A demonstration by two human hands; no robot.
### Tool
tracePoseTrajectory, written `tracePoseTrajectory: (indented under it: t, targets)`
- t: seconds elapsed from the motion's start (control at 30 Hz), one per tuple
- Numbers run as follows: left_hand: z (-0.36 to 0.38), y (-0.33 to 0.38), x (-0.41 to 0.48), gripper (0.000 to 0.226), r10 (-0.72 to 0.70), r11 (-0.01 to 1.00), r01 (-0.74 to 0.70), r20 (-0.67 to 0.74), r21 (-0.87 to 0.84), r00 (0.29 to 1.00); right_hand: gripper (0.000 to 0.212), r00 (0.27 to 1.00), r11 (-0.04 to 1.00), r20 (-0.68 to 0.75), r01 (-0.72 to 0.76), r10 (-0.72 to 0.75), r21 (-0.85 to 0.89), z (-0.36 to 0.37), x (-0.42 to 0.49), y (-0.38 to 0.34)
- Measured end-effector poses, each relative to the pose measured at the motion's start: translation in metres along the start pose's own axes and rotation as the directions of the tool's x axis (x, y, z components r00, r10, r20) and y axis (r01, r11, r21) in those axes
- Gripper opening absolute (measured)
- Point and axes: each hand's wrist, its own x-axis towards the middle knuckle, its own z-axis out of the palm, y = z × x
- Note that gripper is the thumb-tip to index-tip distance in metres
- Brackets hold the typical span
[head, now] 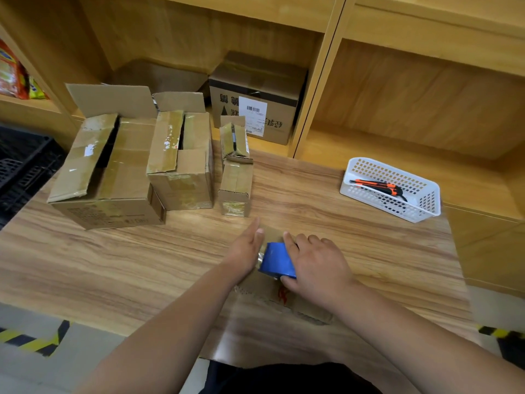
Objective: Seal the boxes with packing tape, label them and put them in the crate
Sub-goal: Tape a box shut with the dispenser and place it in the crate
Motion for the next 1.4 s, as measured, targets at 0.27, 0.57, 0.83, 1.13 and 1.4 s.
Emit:
tracePoseTrajectory:
  t: [0.27,0.57,0.83,1.13,1.4]
  targets:
    - [0.015,-0.003,0.009,0.070,-0.094,0.741,0.017,0.079,0.671,0.992,0.076,0.995,0.993,0.092,0.017,-0.027,0.116,-0.005,-0.005,0.027]
    - [0.000,0.016,-0.001,0.050,-0.215,0.948,0.185,-0.091,-0.257,0.972,0.082,0.996,0.995,0.089,-0.013,0.005,0.094,0.005,-0.071,0.091]
    - [0.010,0.009,0.005,0.050,-0.234,0.896,0.158,-0.138,-0.416,0.962,0.080,0.994,0.981,0.062,-0.096,0.086,0.170,0.041,-0.141,0.156]
    - [0.015,0.010,0.007,0.051,-0.234,0.892,0.157,-0.137,-0.425,0.963,0.081,0.992,0.974,0.053,-0.120,0.112,0.193,0.058,-0.155,0.167]
    - [0.019,0.007,0.010,0.047,-0.230,0.907,0.144,-0.181,-0.395,0.956,0.092,0.998,0.989,0.044,-0.057,0.051,0.135,0.078,-0.143,0.165]
